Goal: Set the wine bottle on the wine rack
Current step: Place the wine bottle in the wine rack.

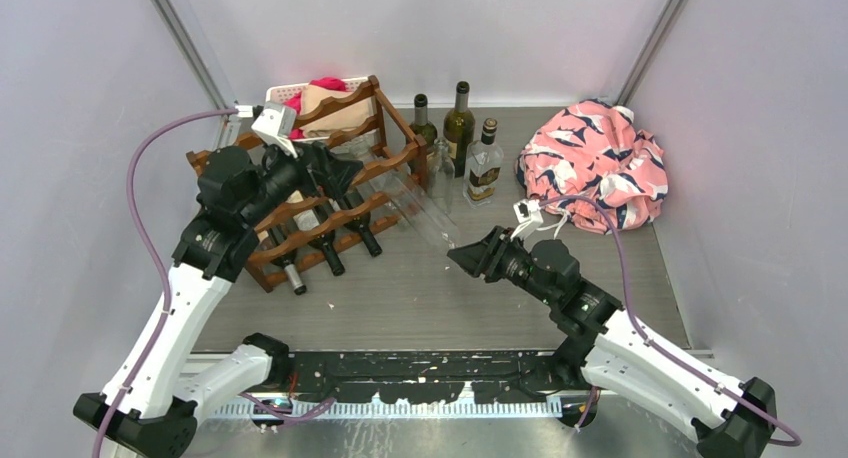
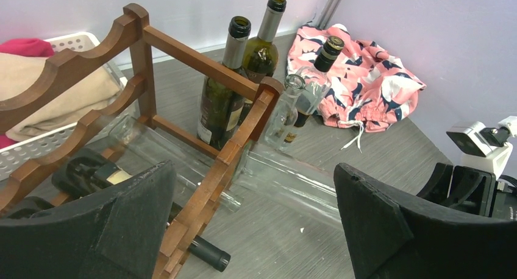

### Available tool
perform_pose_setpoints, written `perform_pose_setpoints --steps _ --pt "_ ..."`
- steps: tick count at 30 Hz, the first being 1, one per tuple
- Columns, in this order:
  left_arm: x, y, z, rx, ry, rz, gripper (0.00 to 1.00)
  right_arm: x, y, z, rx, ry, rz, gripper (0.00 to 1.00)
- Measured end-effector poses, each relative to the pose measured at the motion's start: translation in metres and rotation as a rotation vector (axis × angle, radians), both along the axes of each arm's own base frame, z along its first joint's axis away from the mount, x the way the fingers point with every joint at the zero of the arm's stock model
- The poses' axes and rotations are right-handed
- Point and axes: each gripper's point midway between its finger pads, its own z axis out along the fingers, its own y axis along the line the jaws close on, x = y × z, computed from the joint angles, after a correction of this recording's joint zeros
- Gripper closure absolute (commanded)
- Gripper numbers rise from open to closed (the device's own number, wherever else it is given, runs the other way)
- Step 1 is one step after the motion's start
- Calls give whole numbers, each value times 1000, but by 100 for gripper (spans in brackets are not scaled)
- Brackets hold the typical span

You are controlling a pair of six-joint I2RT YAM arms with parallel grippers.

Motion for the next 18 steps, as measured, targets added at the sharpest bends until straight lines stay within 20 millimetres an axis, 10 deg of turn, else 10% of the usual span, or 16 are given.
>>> perform_pose_setpoints --steps 18 --pt "-3 5 3 10 -22 12 0 35 31 -17 9 4 13 99"
